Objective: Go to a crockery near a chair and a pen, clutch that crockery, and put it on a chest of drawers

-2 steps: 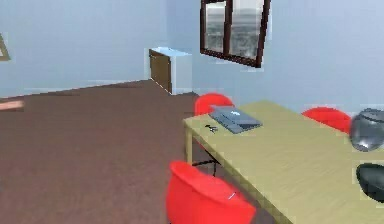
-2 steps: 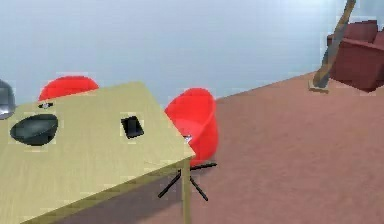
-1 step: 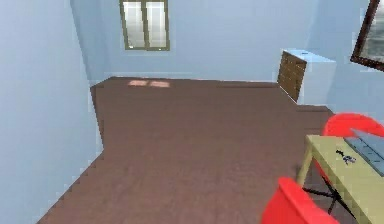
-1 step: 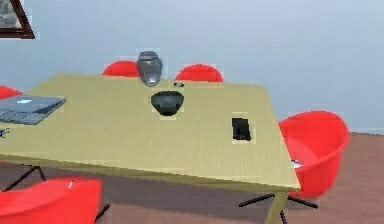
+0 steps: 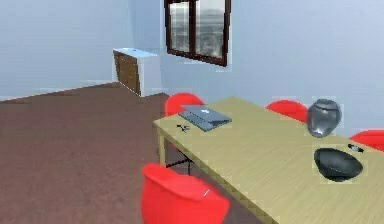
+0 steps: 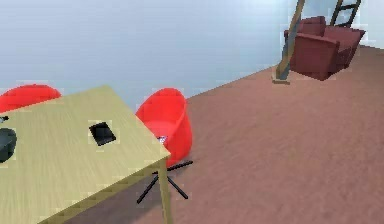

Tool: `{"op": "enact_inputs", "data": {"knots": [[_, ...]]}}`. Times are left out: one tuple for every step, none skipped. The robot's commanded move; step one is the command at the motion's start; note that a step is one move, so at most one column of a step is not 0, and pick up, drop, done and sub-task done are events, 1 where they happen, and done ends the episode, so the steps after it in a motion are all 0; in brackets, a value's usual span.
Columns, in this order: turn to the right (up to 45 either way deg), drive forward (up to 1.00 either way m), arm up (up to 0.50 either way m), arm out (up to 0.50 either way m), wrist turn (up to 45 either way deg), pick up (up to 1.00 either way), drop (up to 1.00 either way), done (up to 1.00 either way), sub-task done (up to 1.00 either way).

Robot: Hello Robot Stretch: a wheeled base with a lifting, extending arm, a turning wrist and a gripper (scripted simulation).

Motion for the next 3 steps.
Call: {"op": "enact_inputs", "data": {"knots": [[27.0, 0.0, 0.0, 0.0, 0.0, 0.0, 0.0, 0.0, 0.0], [0.0, 0.35, 0.0, 0.0, 0.0, 0.0, 0.0, 0.0, 0.0], [-45.0, 0.0, 0.0, 0.0, 0.0, 0.0, 0.0, 0.0, 0.0]]}}
